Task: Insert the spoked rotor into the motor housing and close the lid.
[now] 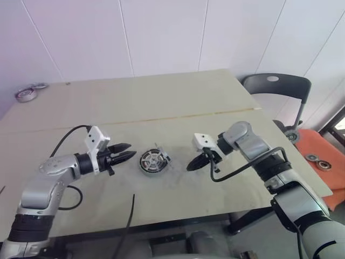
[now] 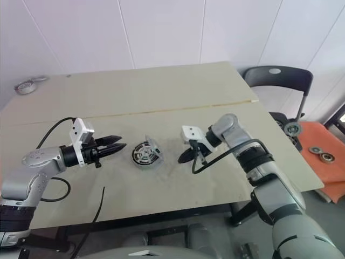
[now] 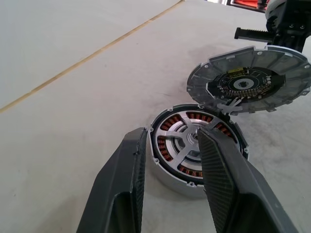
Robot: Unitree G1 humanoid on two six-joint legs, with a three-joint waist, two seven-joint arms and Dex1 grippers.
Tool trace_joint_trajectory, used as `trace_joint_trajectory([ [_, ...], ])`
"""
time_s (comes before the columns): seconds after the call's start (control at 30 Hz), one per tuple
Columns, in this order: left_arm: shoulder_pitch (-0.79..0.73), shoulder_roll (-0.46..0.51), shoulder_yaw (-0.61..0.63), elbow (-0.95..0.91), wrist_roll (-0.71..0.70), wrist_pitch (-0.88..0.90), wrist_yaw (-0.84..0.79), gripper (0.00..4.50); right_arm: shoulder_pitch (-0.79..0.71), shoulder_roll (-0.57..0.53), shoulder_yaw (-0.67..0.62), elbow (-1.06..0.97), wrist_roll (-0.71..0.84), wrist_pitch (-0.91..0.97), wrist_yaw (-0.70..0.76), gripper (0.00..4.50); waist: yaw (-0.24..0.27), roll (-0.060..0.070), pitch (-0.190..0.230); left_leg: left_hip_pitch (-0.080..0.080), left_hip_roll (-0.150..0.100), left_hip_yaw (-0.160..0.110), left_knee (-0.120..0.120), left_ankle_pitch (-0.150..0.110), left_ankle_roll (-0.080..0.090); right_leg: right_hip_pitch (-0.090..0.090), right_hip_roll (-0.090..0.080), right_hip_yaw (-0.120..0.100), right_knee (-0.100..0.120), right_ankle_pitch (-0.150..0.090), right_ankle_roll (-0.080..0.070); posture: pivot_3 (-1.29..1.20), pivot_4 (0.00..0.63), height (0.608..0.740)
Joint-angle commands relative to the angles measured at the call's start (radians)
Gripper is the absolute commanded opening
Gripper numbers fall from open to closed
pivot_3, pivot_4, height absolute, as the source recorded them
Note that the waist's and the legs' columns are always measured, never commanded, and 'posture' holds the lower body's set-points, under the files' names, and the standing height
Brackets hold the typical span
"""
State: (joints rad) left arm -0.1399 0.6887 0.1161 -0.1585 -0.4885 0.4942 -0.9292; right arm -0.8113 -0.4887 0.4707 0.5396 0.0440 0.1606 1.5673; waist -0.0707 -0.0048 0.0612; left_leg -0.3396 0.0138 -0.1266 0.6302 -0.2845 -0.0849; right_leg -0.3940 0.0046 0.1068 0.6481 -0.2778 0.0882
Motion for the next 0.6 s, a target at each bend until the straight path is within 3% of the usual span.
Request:
trace_joint_trajectory([
  [0.03,0.006,0.022,0.035,-0.021,0.001,-0.019,-0.002,1.74,-0.046,0.014,-0.03,0.0,0.007,0.005,0.005,0.0,0.0,0.0,0.0,0.0,0.0,0.0,0.0,0.0,0.0,0.0,0.0,0.0,0.0,0.0,0.0,0.0,0.0,0.74],
  [0.6,0.012,0.005,0.041,-0.017,0.001,-0.027,0.025,1.74,-0.073,0.083,-0.022,0.003,0.002,0.024,0.016,0.0,-0.001,0.0,0.0,0.0,0.0,0.0,0.0,0.0,0.0,0.0,0.0,0.0,0.0,0.0,0.0,0.0,0.0,0.74],
])
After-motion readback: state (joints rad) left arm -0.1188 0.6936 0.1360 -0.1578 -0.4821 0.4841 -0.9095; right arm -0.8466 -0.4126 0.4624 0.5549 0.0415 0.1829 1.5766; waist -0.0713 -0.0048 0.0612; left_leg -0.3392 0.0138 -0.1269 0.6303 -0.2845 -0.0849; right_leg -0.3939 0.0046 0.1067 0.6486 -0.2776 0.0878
